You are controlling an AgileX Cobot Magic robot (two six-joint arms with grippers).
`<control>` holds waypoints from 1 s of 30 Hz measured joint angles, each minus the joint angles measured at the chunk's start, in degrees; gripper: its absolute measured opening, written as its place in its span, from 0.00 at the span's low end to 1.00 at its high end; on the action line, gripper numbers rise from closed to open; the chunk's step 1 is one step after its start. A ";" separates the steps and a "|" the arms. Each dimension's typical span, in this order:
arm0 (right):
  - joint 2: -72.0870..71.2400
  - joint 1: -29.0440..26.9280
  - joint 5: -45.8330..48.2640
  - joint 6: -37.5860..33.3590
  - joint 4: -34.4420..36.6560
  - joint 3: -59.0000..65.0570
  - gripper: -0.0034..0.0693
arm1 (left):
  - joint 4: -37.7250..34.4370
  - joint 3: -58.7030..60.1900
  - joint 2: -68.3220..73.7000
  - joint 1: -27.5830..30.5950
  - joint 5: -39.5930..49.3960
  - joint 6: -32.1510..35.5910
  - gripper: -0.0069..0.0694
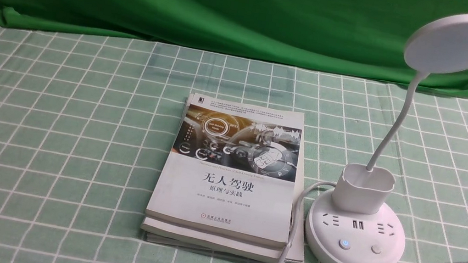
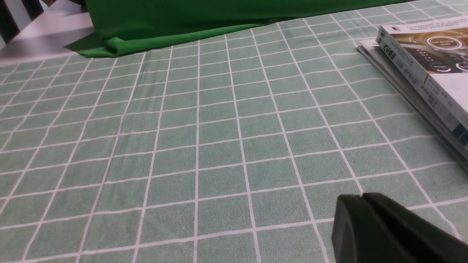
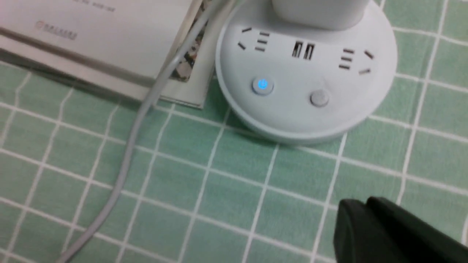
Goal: Turn off the desk lamp on the blue coffee tablecloth by hand.
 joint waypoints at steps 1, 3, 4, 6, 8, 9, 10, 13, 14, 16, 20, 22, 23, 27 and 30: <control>-1.92 0.00 0.31 0.90 0.00 0.27 0.12 | 0.00 0.00 0.00 0.00 0.00 0.00 0.09; -3.73 0.00 0.01 1.53 0.00 0.44 0.12 | 0.00 0.00 0.00 0.00 0.00 0.00 0.09; -4.73 0.00 -0.42 1.84 0.00 0.44 0.13 | 0.00 0.00 0.00 0.00 0.00 0.00 0.09; -6.28 0.00 -1.28 1.90 0.00 0.44 0.13 | 0.00 0.00 0.00 0.00 0.00 0.00 0.09; -7.96 0.00 -2.33 1.53 -0.21 0.44 0.14 | 0.00 0.00 0.00 0.00 0.00 0.00 0.09; -8.23 0.00 -2.39 1.53 -0.48 0.44 0.14 | 0.00 0.00 0.00 0.00 0.00 0.00 0.09; -8.23 0.00 -2.55 1.53 -0.44 0.44 0.14 | 0.00 0.00 0.00 0.00 0.00 0.00 0.09; -8.94 0.00 -5.14 0.14 -1.26 1.07 0.12 | 0.00 0.00 0.00 0.00 0.00 0.00 0.09; -9.39 -0.07 -7.00 -0.33 -1.72 1.84 0.10 | 0.00 0.00 0.00 0.00 0.00 0.00 0.09; -11.59 -1.25 -12.05 -1.22 -2.10 4.53 0.09 | 0.00 0.00 0.00 0.00 0.00 0.00 0.09; -17.24 -4.05 -18.92 -1.42 -2.34 10.52 0.09 | 0.00 0.00 0.00 0.00 0.00 0.00 0.09; -22.57 -6.11 -22.82 -1.42 -2.55 15.42 0.09 | 0.00 0.00 0.00 0.00 0.00 0.00 0.09; -26.70 -7.36 -24.90 -1.42 -2.66 18.38 0.09 | 0.00 0.00 0.00 0.00 0.00 0.00 0.09; -38.56 -11.09 -31.00 -2.66 -2.77 27.95 0.09 | 0.00 0.00 0.00 0.00 0.00 0.00 0.09; -43.33 -12.35 -33.13 -4.12 -2.79 32.26 0.10 | 0.00 0.00 0.00 0.00 0.00 0.00 0.09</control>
